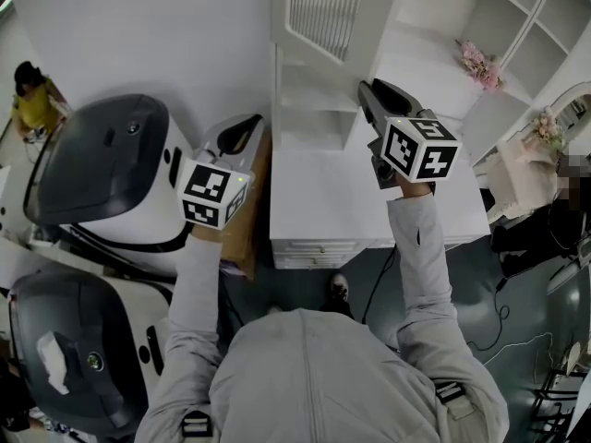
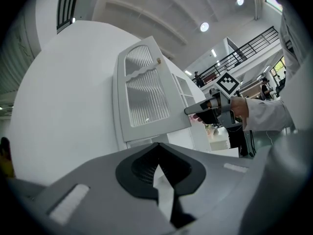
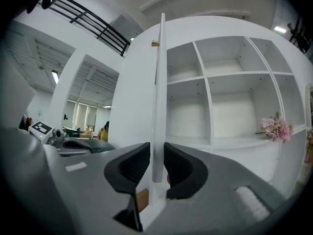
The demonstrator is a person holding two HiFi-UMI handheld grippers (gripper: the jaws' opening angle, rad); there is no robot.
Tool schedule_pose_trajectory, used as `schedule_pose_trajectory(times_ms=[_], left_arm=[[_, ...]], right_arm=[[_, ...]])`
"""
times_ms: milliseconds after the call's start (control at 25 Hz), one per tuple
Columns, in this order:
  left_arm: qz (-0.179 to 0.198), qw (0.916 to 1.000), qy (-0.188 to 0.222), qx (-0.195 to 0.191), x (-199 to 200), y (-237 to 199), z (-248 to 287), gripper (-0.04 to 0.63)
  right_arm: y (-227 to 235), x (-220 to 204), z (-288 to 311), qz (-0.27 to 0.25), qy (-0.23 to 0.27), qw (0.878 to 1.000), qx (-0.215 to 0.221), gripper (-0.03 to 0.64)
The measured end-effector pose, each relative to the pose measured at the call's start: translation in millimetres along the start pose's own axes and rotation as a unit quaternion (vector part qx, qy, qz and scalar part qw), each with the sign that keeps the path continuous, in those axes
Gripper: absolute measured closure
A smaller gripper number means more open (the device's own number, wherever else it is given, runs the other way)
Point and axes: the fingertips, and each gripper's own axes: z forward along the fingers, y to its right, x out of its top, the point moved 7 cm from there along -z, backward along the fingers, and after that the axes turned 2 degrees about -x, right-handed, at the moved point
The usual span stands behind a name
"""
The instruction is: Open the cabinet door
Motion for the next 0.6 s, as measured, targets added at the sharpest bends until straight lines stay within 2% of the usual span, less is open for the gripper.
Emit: schedule_pose_trajectory(times_ms=[240, 600], left_arm=[[-0.005, 0.9999, -0.005, 0.009, -6, -2, -16, 0.578], [-0.010, 0.9989, -0.015, 0.044, -14, -19, -56, 0.578]], right_arm=[[-37, -1, 6, -0.023, -0.012, 0.999, 0.041, 0.534], [-110, 1, 27, -0.016, -0.012, 0.992, 0.125, 0.510]])
